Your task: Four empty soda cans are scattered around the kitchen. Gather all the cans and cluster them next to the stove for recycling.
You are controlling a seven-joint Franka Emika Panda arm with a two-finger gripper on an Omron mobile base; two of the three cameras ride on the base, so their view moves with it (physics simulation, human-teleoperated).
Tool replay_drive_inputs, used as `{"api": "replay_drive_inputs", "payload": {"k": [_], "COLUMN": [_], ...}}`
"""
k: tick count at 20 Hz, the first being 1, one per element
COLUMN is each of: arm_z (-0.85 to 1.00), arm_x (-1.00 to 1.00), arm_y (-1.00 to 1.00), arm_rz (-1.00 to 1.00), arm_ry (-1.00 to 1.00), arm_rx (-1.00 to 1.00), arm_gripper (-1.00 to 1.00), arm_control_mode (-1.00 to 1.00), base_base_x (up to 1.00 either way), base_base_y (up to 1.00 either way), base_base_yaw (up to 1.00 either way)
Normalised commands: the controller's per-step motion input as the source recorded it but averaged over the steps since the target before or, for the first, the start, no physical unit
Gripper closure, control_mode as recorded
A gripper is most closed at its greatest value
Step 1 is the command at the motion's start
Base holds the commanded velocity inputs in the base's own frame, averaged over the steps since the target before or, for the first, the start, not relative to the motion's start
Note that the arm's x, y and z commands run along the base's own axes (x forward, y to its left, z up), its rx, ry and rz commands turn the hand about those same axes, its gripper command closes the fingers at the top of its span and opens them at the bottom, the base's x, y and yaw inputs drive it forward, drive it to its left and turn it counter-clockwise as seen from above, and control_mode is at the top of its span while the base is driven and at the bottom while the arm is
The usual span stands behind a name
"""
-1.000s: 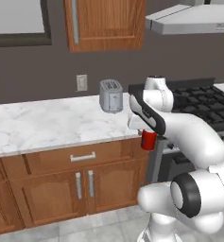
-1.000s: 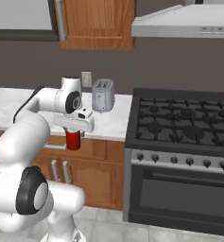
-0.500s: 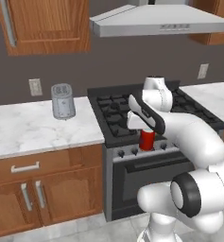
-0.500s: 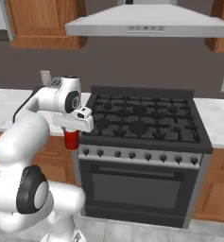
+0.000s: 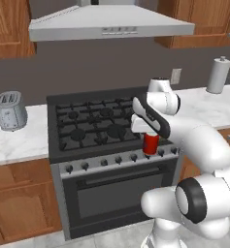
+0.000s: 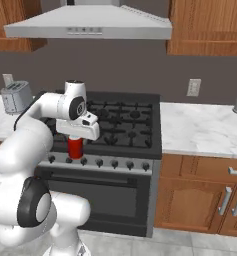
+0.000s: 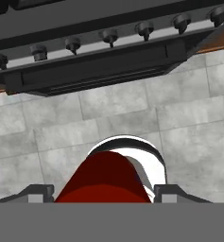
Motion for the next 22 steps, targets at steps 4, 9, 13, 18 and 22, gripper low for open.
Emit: {"api": "replay_drive_inputs", "payload": {"k": [4,9,13,18,22], "arm_z": [0.00,0.00,0.00,0.00,0.00], "arm_x": [0.00,0.00,0.00,0.00,0.00], "arm_y": [0.00,0.00,0.00,0.00,0.00], "arm_rz": [0.00,0.00,0.00,0.00,0.00], "arm_ry": [0.00,0.00,0.00,0.00,0.00], "arm_rx": [0.00,0.00,0.00,0.00,0.00], "arm_gripper": [1.00,1.00,1.00,1.00,1.00], "arm_control_mode": [1.00,1.00,1.00,1.00,1.00], "base_base_x": [0.42,0.44,0.42,0.42,0.43], "base_base_y": [-0.89,-0.78,-0.62,-0.50,-0.53], "base_base_yaw": [0.00,0.00,0.00,0.00,0.03]}}
